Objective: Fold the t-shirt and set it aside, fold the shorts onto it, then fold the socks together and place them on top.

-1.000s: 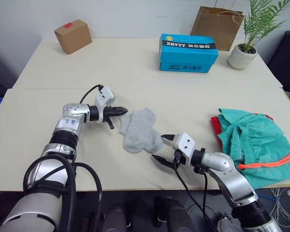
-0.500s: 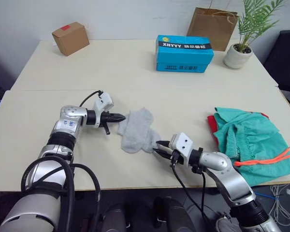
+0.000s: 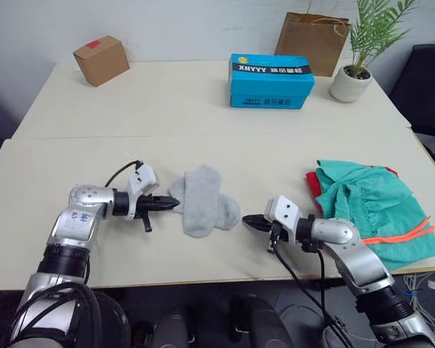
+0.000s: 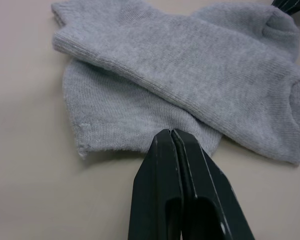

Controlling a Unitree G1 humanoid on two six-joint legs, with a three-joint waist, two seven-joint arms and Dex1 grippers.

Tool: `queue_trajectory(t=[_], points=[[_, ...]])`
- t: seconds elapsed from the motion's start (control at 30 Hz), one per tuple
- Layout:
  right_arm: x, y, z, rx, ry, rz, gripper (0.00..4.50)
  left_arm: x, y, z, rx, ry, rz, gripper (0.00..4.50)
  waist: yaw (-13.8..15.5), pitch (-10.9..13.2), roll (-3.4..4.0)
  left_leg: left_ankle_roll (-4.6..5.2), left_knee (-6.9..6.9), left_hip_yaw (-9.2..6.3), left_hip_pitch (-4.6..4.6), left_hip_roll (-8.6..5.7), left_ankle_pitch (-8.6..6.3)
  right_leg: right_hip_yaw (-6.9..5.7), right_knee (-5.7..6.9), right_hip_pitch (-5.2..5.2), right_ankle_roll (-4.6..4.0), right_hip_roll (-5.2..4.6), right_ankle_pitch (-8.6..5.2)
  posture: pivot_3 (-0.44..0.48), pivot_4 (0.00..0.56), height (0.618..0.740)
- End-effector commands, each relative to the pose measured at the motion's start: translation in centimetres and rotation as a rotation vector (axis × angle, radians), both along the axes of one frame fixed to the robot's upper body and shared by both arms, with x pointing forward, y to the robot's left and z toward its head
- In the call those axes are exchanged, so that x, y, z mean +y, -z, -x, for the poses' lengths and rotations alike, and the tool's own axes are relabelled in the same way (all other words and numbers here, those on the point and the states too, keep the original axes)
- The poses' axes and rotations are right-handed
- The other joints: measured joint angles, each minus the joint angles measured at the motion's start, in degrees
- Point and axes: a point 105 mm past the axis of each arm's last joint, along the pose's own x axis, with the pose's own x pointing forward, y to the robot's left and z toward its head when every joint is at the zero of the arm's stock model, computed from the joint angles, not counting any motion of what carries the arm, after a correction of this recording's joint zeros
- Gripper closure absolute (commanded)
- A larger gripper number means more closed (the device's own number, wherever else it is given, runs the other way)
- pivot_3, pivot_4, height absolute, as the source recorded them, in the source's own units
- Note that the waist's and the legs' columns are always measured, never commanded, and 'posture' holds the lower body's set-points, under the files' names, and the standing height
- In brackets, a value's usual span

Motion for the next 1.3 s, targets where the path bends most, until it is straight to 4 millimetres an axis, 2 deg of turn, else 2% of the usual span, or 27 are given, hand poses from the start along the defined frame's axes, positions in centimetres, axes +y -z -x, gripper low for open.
queue_trajectory(t=[0.03, 0.23, 0.4, 0.5, 0.53, 0.6, 0.67, 0.7, 0.77, 0.87, 1.0, 1.07, 1.13, 1.23, 1.3], points=[[-0.6, -1.2, -0.4, -0.043, -0.033, -0.008, 4.49, -0.1, 0.3, 1.8, 0.042, -0.023, 0.008, 4.5, -0.1, 0.0, 0.0, 0.0, 0.0, 0.0, 0.0, 0.01, 0.0, 0.0, 0.0, 0.0, 0.0, 0.0, 0.0, 0.0, 0.15, 0.74], [-1.0, -1.9, -0.9, -0.064, -0.1, -0.01, 4.49, -0.4, 0.7, 4.2, 0.068, -0.046, 0.03, 4.5, 0.0, 0.0, 0.0, 0.0, -0.05, 0.02, 0.06, 0.0, 0.0, 0.05, 0.0, 0.02, -0.02, -0.03, -0.01, 0.0, 0.15, 0.74], [0.3, -3.7, -1.4, -0.065, -0.116, -0.104, 4.49, 1.1, -0.9, 5.0, 0.021, -0.092, 0.092, 4.5, -0.2, 0.0, 0.0, -0.06, -0.09, 0.02, 0.11, 0.04, 0.01, 0.06, 0.02, 0.04, -0.06, -0.01, -0.02, 0.0, 0.15, 0.74], [0.8, -4.6, -0.6, -0.013, -0.139, -0.191, 4.49, 1.7, -1.9, 5.2, 0.001, -0.098, 0.15, 4.5, 0.1, 0.0, 0.0, -0.09, -0.12, 0.0, 0.13, 0.04, 0.03, 0.05, 0.03, 0.03, -0.1, -0.02, -0.05, 0.0, 0.15, 0.74], [1.0, -5.0, 0.6, 0.07, -0.19, -0.234, 4.49, 2.3, -2.6, 5.2, -0.001, -0.109, 0.179, 4.5, 0.2, 0.0, 0.0, -0.09, -0.12, 0.0, 0.12, 0.04, 0.02, 0.05, 0.02, 0.03, -0.11, -0.03, -0.05, 0.0, 0.15, 0.74], [1.4, -5.7, 2.2, 0.138, -0.247, -0.272, 3.93, 3.2, -3.6, 5.0, -0.003, -0.122, 0.212, 4.5, 0.3, 0.0, 0.0, -0.03, -0.12, -0.06, 0.09, 0.01, 0.0, 0.03, 0.02, 0.04, -0.11, -0.11, -0.05, 0.0, 0.15, 0.74], [1.8, -6.1, 3.2, 0.182, -0.251, -0.305, 3.28, 4.0, -4.6, 4.0, -0.04, -0.137, 0.213, 4.5, 0.3, 0.0, 0.0, 0.02, -0.12, -0.06, 0.09, -0.01, -0.03, 0.02, 0.0, 0.05, -0.11, -0.16, -0.04, 0.0, 0.15, 0.74], [2.0, -6.1, 3.6, 0.215, -0.249, -0.314, 2.93, 4.1, -5.0, 3.4, -0.058, -0.14, 0.213, 4.31, 0.3, 0.0, 0.0, 0.04, -0.12, -0.09, 0.13, -0.04, -0.05, -0.03, 0.0, 0.11, -0.11, -0.19, -0.04, 0.0, 0.15, 0.74], [2.2, -5.5, 4.4, 0.296, -0.22, -0.311, 2.24, 4.0, -5.3, 2.4, -0.062, -0.145, 0.214, 3.91, 0.3, 0.0, -0.01, 0.09, -0.12, -0.13, 0.12, -0.05, -0.08, -0.09, 0.0, 0.13, -0.14, -0.2, -0.02, 0.0, 0.15, 0.74], [2.7, -4.2, 5.7, 0.462, -0.131, -0.325, 1.23, 3.3, -5.0, -0.1, -0.032, -0.136, 0.179, 2.98, 0.8, 0.0, -0.02, 0.07, -0.13, -0.17, 0.12, -0.06, -0.08, -0.13, -0.01, 0.15, -0.14, -0.22, -0.02, 0.0, 0.15, 0.74], [3.0, -3.2, 6.7, 0.629, -0.05, -0.338, 0.0, 2.4, -4.4, -2.3, 0.053, -0.143, 0.172, 1.78, 0.7, 0.0, -0.04, 0.07, -0.12, -0.13, 0.1, -0.1, -0.07, -0.13, 0.0, 0.14, -0.15, -0.25, -0.02, 0.0, 0.15, 0.74], [2.9, -1.9, 6.9, 0.741, 0.041, -0.315, 0.0, 2.0, -4.1, -3.7, 0.125, -0.175, 0.165, 1.2, 0.9, 0.0, -0.08, 0.06, -0.12, -0.13, 0.08, -0.09, -0.06, -0.17, 0.0, 0.12, -0.15, -0.23, -0.02, 0.0, 0.15, 0.74], [2.9, -0.8, 6.8, 0.783, 0.126, -0.253, 0.0, 1.3, -4.3, -4.2, 0.181, -0.161, 0.173, 1.2, 0.7, -0.1, -0.11, 0.03, -0.1, -0.16, 0.02, -0.09, -0.02, -0.2, 0.02, 0.08, -0.15, -0.2, -0.02, 0.0, 0.15, 0.74], [3.1, -0.8, 5.9, 0.793, 0.21, -0.274, 0.0, 0.8, -3.7, -3.9, 0.276, -0.142, 0.148, 1.2, 0.0, -0.1, -0.13, 0.02, -0.1, -0.14, -0.11, -0.09, -0.01, -0.19, 0.04, -0.05, -0.14, -0.2, -0.02, 0.0, 0.15, 0.74], [3.2, -0.7, 5.4, 0.796, 0.255, -0.28, 0.0, 0.8, -3.1, -4.3, 0.261, -0.139, 0.096, 1.2, -0.2, -0.1, -0.14, -0.03, -0.1, -0.14, -0.1, -0.06, 0.02, -0.18, 0.04, -0.05, -0.15, -0.12, -0.02, 0.0, 0.15, 0.74]])
